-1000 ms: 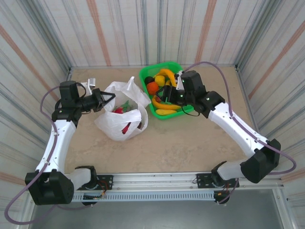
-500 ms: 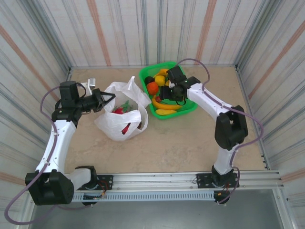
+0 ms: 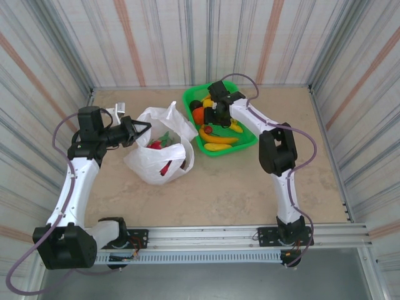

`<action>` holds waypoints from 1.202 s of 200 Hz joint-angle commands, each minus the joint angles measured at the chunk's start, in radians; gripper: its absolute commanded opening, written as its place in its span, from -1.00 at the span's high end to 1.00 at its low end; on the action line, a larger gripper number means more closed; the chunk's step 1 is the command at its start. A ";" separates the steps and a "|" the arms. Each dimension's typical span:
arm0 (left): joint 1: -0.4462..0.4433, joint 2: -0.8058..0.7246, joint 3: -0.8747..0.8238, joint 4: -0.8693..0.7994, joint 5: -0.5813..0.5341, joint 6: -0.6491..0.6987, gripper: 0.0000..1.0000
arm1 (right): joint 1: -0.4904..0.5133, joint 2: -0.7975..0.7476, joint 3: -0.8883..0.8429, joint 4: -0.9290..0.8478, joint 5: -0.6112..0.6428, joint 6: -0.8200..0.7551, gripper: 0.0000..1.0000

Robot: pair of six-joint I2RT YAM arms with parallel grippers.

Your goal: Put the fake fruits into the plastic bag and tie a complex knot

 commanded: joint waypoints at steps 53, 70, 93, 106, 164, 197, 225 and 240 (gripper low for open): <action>0.006 -0.018 -0.007 -0.001 -0.004 0.005 1.00 | 0.016 0.159 0.159 -0.113 0.038 -0.031 -0.25; 0.005 -0.021 -0.009 -0.002 -0.004 0.007 1.00 | 0.017 0.179 0.169 -0.117 0.038 -0.031 -0.21; 0.005 -0.020 -0.008 -0.004 -0.004 0.009 1.00 | 0.020 0.201 0.172 -0.123 0.032 -0.032 -0.19; 0.005 -0.017 -0.009 -0.004 -0.004 0.008 1.00 | 0.020 0.211 0.172 -0.129 0.031 -0.033 -0.19; 0.005 -0.015 -0.006 -0.004 -0.006 0.008 1.00 | 0.023 0.236 0.174 -0.150 0.021 -0.043 -0.02; 0.006 -0.012 0.001 -0.005 -0.007 0.008 1.00 | 0.025 0.215 0.174 -0.160 0.023 -0.047 0.04; 0.006 -0.012 0.002 -0.005 -0.007 0.007 1.00 | 0.026 0.194 0.172 -0.172 0.028 -0.050 0.04; 0.006 -0.012 0.002 -0.007 -0.007 0.008 1.00 | 0.029 0.185 0.170 -0.184 0.033 -0.050 0.03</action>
